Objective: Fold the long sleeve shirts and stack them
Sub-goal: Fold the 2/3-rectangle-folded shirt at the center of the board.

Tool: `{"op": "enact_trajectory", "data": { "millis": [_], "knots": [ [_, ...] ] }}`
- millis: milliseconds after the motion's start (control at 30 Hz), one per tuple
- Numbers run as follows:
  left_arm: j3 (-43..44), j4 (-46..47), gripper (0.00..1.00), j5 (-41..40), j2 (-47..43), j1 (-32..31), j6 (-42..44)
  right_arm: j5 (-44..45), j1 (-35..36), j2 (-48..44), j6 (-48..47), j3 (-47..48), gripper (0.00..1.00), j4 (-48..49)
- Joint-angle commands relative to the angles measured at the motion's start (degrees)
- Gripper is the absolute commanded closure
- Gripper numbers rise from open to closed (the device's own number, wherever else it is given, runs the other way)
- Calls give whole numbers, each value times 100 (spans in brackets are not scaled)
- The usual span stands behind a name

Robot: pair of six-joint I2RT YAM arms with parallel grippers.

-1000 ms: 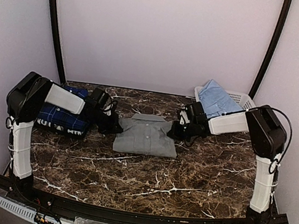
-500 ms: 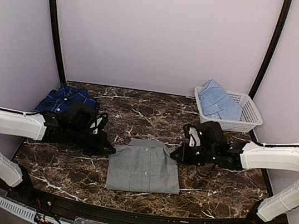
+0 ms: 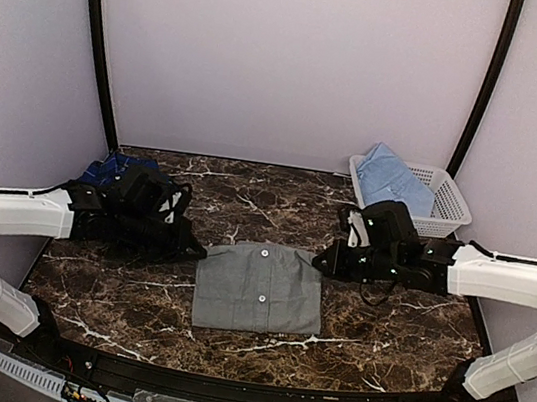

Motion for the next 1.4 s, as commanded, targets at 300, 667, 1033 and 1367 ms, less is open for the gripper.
{"op": "enact_trajectory", "data": {
  "millis": [300, 667, 1033, 1367],
  "knots": [
    [931, -519, 100, -134, 113, -6, 380, 186, 25, -111, -260, 665, 100, -290],
    [1352, -767, 100, -206, 184, 99, 568, 317, 14, -53, -398, 1084, 100, -488],
    [2306, -451, 100, 507, 1639, 1231, 1446, -550, -1250, 1417, -881, 1743, 100, 190],
    [4379, 85, 100, 999, 4795, 1876, 1838, -1040, -2086, 4461, -1305, 3710, 100, 134]
  ]
}}
